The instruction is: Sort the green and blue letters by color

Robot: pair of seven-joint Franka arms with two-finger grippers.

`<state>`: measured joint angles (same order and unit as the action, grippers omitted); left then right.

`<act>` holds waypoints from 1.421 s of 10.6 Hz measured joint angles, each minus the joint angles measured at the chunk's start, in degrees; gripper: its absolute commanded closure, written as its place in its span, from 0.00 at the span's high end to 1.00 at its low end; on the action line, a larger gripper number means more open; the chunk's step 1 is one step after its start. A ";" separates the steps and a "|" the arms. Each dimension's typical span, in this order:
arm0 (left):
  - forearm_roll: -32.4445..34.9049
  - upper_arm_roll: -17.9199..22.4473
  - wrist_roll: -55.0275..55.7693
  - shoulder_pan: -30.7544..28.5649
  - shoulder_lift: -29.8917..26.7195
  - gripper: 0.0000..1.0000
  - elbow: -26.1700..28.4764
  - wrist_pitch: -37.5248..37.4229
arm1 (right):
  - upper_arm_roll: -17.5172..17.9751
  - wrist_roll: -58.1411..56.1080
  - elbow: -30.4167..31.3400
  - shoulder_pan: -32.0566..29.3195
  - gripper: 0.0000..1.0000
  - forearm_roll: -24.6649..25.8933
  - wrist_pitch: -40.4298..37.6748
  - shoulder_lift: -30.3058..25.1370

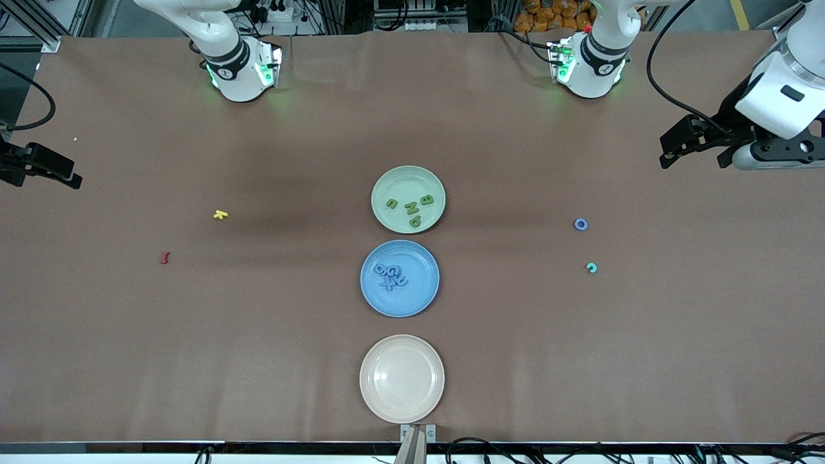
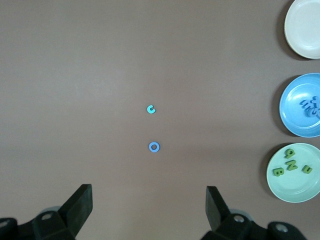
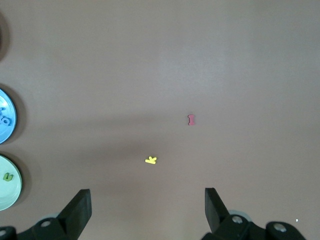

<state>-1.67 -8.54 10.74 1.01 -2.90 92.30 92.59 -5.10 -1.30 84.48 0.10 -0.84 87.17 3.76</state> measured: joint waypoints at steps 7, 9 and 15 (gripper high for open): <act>3.55 -0.82 0.00 0.37 -0.95 1.00 -0.04 -1.32 | -0.01 0.00 0.00 0.00 1.00 0.00 0.02 0.30; 3.59 -0.82 0.00 0.36 -1.09 1.00 -0.05 -1.40 | -0.01 0.00 0.00 0.00 1.00 0.00 0.13 0.30; 1.96 -0.64 0.00 0.12 -1.22 1.00 -1.07 -1.39 | -0.01 0.00 0.00 0.00 1.00 -0.01 0.45 0.34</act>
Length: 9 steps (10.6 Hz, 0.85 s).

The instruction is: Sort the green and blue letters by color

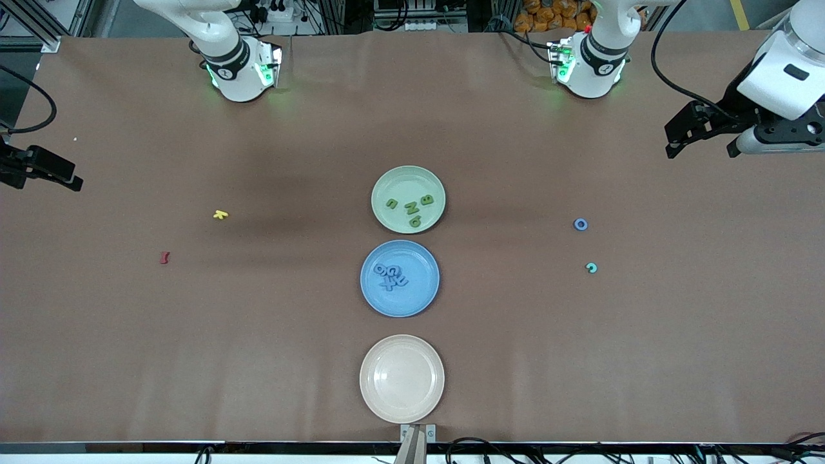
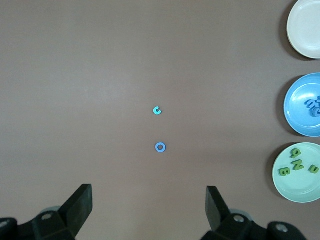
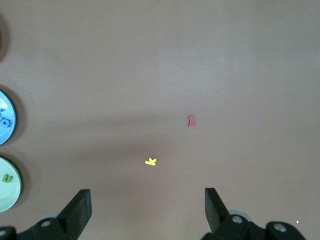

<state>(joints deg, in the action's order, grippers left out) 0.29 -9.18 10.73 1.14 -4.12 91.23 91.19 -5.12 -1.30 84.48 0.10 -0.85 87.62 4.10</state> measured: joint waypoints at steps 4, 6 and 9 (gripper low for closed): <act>-0.17 0.04 0.00 -0.17 0.14 1.00 -0.21 0.00 | 0.00 0.00 0.00 0.00 1.00 -0.01 0.01 0.02; -0.25 0.04 0.00 -0.17 0.45 1.00 -0.21 0.00 | 0.00 0.00 0.00 0.00 1.00 -0.01 0.01 0.03; -0.27 0.04 0.00 -0.17 0.71 1.00 -0.21 0.00 | 0.00 0.00 0.00 0.00 1.00 -0.01 0.02 0.05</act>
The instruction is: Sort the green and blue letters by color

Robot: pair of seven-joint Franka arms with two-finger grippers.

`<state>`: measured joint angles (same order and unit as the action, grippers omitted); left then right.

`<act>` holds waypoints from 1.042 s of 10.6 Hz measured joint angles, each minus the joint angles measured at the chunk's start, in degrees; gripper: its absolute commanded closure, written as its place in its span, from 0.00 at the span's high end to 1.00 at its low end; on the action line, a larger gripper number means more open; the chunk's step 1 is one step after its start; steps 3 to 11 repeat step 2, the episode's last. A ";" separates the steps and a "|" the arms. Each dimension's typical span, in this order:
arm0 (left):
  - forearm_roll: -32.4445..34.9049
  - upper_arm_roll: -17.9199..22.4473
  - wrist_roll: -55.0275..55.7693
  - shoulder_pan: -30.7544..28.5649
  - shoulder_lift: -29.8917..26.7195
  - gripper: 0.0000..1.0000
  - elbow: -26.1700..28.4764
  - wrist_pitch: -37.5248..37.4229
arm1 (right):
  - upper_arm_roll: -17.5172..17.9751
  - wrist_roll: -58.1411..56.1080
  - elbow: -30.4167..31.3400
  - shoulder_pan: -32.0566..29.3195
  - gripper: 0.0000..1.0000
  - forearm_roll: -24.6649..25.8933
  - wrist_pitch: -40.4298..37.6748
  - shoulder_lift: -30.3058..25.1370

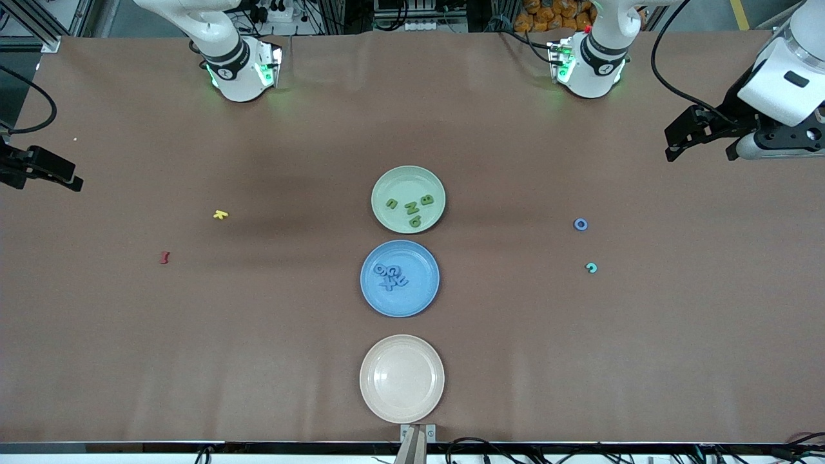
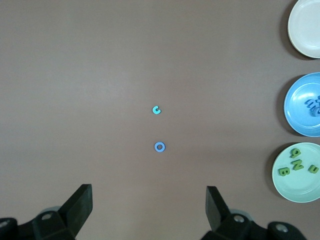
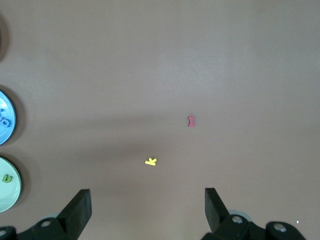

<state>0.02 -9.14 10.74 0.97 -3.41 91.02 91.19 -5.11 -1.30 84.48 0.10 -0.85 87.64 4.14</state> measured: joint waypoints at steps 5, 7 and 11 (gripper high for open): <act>-0.02 0.00 0.00 0.00 0.01 1.00 0.00 0.00 | 0.00 0.00 0.00 0.00 1.00 0.00 0.03 0.01; -0.02 0.00 0.00 0.00 0.01 1.00 0.00 0.00 | 0.00 0.00 0.00 0.00 1.00 0.00 0.03 0.01; -0.02 0.00 0.00 0.00 0.01 1.00 0.00 0.00 | 0.00 0.00 0.00 0.00 1.00 0.00 0.03 0.01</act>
